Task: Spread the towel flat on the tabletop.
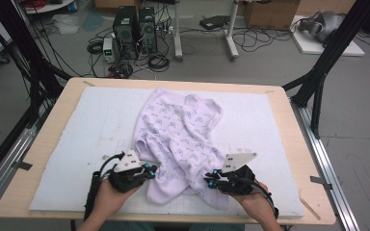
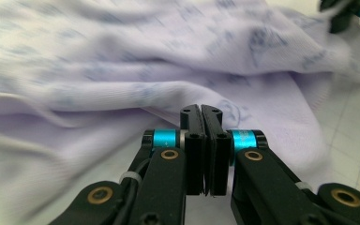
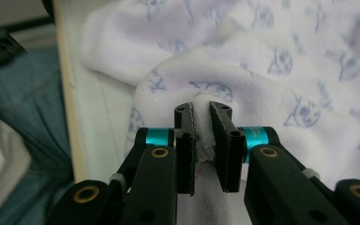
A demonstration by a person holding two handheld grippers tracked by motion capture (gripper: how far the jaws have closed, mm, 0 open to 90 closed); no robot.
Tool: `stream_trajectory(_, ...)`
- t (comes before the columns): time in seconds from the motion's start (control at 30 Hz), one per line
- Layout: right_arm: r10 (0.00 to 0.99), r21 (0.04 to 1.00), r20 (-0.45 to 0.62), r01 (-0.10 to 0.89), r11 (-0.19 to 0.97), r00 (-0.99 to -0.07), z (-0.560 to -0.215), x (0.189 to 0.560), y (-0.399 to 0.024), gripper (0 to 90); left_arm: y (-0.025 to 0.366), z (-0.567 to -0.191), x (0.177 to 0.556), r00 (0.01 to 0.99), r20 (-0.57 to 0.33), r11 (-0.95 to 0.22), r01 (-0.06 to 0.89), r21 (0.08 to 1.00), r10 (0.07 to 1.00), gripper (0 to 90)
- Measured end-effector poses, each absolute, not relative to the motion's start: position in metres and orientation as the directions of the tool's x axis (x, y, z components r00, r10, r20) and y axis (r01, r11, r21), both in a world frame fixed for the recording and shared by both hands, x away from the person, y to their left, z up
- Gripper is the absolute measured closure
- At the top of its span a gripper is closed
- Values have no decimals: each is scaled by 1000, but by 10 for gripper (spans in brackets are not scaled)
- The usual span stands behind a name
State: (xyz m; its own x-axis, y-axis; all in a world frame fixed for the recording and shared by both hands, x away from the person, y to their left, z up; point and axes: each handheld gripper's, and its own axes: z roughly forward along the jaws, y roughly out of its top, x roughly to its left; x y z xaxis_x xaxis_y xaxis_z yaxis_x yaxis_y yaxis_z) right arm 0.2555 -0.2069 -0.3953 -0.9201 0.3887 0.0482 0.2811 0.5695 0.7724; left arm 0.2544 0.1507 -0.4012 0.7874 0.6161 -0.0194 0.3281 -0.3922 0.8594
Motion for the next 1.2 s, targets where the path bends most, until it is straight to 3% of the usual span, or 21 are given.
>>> stream_trajectory(0.13, 377, 785, 23, 251, 567, -926, -382, 256, -202, 806, 172, -388, 255, 760, -4, -373, 324, 870, 650, 878)
stream_trajectory(0.27, 411, 767, 39, 291, 572, -911, -388, 261, -204, 799, 180, -395, 258, 746, -11, -373, 346, 861, 666, 877)
stream_trajectory(0.33, 426, 745, 66, 328, 581, -902, -398, 266, -205, 735, 179, -403, 260, 748, -14, -388, 360, 848, 664, 874)
stream_trajectory(0.4, 445, 729, 73, 352, 587, -893, -405, 267, -205, 649, 178, -409, 261, 753, -33, -389, 377, 840, 657, 794)
stream_trajectory(0.53, 423, 767, 63, 315, 559, -904, -400, 258, -208, 593, 175, -408, 257, 797, -46, -397, 349, 849, 602, 675)
stream_trajectory(0.63, 368, 781, 67, 278, 559, -928, -396, 250, -206, 518, 171, -411, 255, 818, -37, -434, 342, 833, 574, 629)
stream_trajectory(0.77, 323, 757, 67, 259, 600, -944, -407, 243, -197, 506, 163, -425, 257, 831, -57, -474, 371, 799, 554, 575)
stream_trajectory(0.83, 327, 729, 64, 268, 630, -943, -418, 243, -192, 522, 157, -435, 257, 841, -42, -527, 377, 762, 540, 588)
stream_trajectory(0.9, 332, 700, 48, 269, 662, -942, -428, 244, -186, 570, 150, -442, 253, 856, 40, -589, 320, 742, 515, 715)
stream_trajectory(1.0, 336, 670, 18, 261, 695, -942, -433, 244, -178, 763, 147, -441, 251, 860, 51, -598, 310, 739, 509, 851)
stream_trajectory(1.07, 325, 656, 3, 247, 713, -946, -431, 246, -173, 819, 148, -440, 251, 856, 51, -595, 314, 740, 515, 861)
stream_trajectory(1.2, 313, 707, 28, 240, 665, -949, -415, 245, -174, 827, 163, -426, 248, 834, 31, -528, 319, 787, 550, 865)
